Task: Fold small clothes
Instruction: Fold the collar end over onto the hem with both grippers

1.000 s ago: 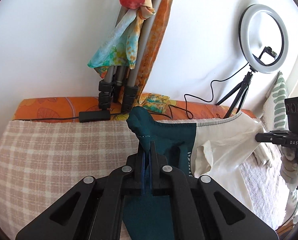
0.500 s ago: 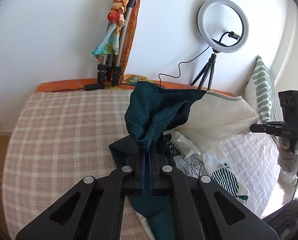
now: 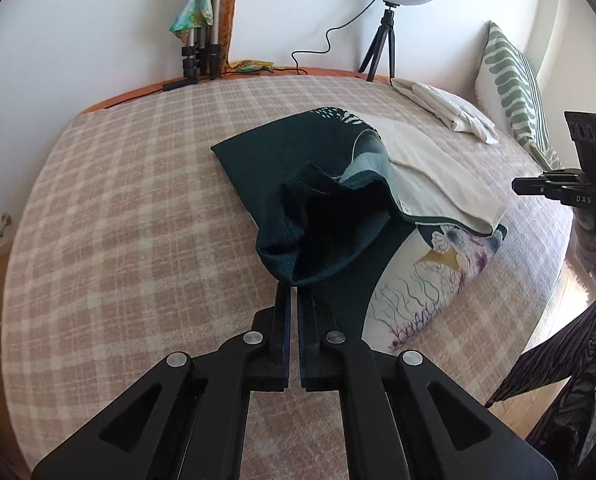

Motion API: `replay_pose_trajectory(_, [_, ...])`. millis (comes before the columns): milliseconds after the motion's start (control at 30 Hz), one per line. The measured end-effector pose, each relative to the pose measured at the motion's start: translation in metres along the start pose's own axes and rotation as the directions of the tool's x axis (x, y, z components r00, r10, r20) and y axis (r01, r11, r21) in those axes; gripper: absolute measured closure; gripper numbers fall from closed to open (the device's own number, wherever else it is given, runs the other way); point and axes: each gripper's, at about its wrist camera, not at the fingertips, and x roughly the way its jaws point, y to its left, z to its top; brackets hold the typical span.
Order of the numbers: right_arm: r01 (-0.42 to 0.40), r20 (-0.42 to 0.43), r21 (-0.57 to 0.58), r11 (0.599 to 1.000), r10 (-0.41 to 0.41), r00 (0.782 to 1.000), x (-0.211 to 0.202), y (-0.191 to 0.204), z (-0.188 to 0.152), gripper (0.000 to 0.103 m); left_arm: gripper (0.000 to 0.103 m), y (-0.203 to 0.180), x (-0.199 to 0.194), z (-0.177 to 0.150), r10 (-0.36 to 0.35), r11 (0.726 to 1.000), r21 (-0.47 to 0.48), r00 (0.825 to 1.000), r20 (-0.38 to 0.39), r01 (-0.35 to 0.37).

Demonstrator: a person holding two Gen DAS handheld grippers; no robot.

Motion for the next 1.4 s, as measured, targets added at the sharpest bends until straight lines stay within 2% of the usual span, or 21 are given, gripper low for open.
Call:
replay_pose_trajectory(100, [0.055, -0.04, 0.048, 0.997, -0.053, 0.998, -0.001, -0.008, -0.013, 0.099, 0.092, -0.002, -0.015, -0.011, -0.005, 1.0, 0.024, 1.0, -0.011, 0.005])
replay_pose_trajectory(167, [-0.009, -0.043, 0.157, 0.987, 0.016, 0.999, -0.002, -0.024, -0.019, 0.097, 0.088, 0.001, -0.029, -0.014, -0.007, 1.0, 0.013, 1.0, 0.017, 0.007])
replay_pose_trajectory(200, [-0.045, -0.037, 0.213, 0.976, 0.054, 0.998, -0.002, -0.033, -0.021, 0.094, 0.075, 0.004, -0.036, -0.014, -0.006, 1.0, -0.005, 0.999, 0.034, 0.006])
replay_pose_trajectory(267, [-0.088, -0.028, 0.317, 0.944, 0.102, 0.994, 0.001, -0.047, -0.022, 0.061, 0.058, 0.018, -0.047, -0.01, -0.01, 0.997, -0.076, 0.996, 0.084, 0.016])
replay_pose_trajectory(333, [-0.136, -0.008, 0.411, 0.902, 0.153, 0.988, 0.006, -0.06, -0.023, 0.053, 0.058, 0.038, -0.05, -0.006, -0.015, 0.982, -0.187, 0.992, 0.122, 0.037])
replay_pose_trajectory(367, [-0.171, 0.001, 0.452, 0.876, 0.192, 0.981, 0.011, -0.065, -0.023, 0.052, 0.058, 0.044, -0.048, -0.004, -0.014, 0.976, -0.212, 0.991, 0.134, 0.042])
replay_pose_trajectory(467, [-0.239, 0.003, 0.535, 0.81, 0.28, 0.96, 0.029, -0.071, -0.022, 0.052, 0.057, 0.044, -0.024, 0.002, -0.019, 0.987, -0.157, 0.997, 0.076, 0.031])
replay_pose_trajectory(567, [-0.231, -0.002, 0.552, 0.802, 0.279, 0.96, 0.043, -0.069, -0.02, 0.052, 0.058, 0.028, -0.005, 0.006, 0.004, 0.998, -0.067, 0.998, 0.061, 0.0])
replay_pose_trajectory(633, [-0.254, 0.015, 0.548, 0.797, 0.294, 0.956, 0.046, -0.065, -0.017, 0.052, 0.071, 0.01, 0.004, 0.01, 0.03, 0.999, 0.034, 0.998, 0.061, -0.033])
replay_pose_trajectory(667, [-0.277, 0.024, 0.549, 0.788, 0.316, 0.948, 0.048, -0.062, -0.015, 0.06, 0.088, 0.002, 0.009, 0.011, 0.038, 0.996, 0.081, 0.998, 0.057, -0.043])
replay_pose_trajectory(700, [-0.292, 0.033, 0.549, 0.783, 0.328, 0.944, 0.051, -0.06, -0.014, 0.07, 0.095, -0.005, 0.012, 0.012, 0.056, 0.99, 0.125, 0.997, 0.06, -0.063])
replay_pose_trajectory(733, [-0.295, 0.028, 0.545, 0.785, 0.334, 0.942, 0.054, -0.057, -0.013, 0.094, 0.096, -0.012, 0.012, 0.013, 0.072, 0.983, 0.164, 0.995, 0.07, -0.082])
replay_pose_trajectory(833, [-0.297, 0.031, 0.556, 0.777, 0.337, 0.941, 0.054, -0.053, -0.012, 0.098, 0.1, -0.035, 0.0, 0.012, 0.13, 0.938, 0.307, 0.983, 0.128, -0.164])
replay_pose_trajectory(867, [-0.322, 0.046, 0.564, 0.761, 0.36, 0.932, 0.051, -0.053, -0.012, 0.098, 0.1, -0.046, -0.006, 0.008, 0.15, 0.904, 0.379, 0.977, 0.153, -0.198])
replay_pose_trajectory(967, [-0.385, 0.11, 0.577, 0.72, 0.399, 0.91, 0.032, -0.06, -0.014, 0.098, 0.1, -0.074, -0.018, -0.014, 0.19, 0.764, 0.584, 0.96, 0.206, -0.276])
replay_pose_trajectory(1033, [-0.424, 0.162, 0.605, 0.674, 0.417, 0.894, 0.021, -0.071, -0.018, 0.098, 0.099, -0.079, -0.02, -0.029, 0.202, 0.721, 0.636, 0.961, 0.187, -0.275])
replay_pose_trajectory(1133, [-0.455, 0.196, 0.633, 0.626, 0.439, 0.877, 0.015, -0.083, -0.029, 0.098, 0.093, -0.071, -0.023, -0.04, 0.187, 0.779, 0.59, 0.977, 0.101, -0.211])
replay_pose_trajectory(1200, [-0.443, 0.177, 0.628, 0.641, 0.436, 0.882, 0.015, -0.084, -0.033, 0.095, 0.066, -0.061, -0.028, -0.042, 0.171, 0.829, 0.531, 0.984, 0.056, -0.174])
replay_pose_trajectory(1233, [-0.426, 0.165, 0.624, 0.655, 0.423, 0.891, 0.015, -0.084, -0.035, 0.095, 0.064, -0.056, -0.03, -0.041, 0.158, 0.854, 0.495, 0.986, 0.042, -0.158])
replay_pose_trajectory(1333, [-0.369, 0.124, 0.619, 0.693, 0.378, 0.918, 0.017, -0.086, -0.037, 0.09, 0.064, -0.027, -0.036, -0.029, 0.075, 0.961, 0.268, 0.997, -0.003, -0.071])
replay_pose_trajectory(1400, [-0.33, 0.097, 0.617, 0.715, 0.348, 0.933, 0.021, -0.09, -0.038, 0.074, 0.064, 0.0, -0.037, -0.019, 0.008, 0.999, 0.053, 1.0, 0.006, -0.009])
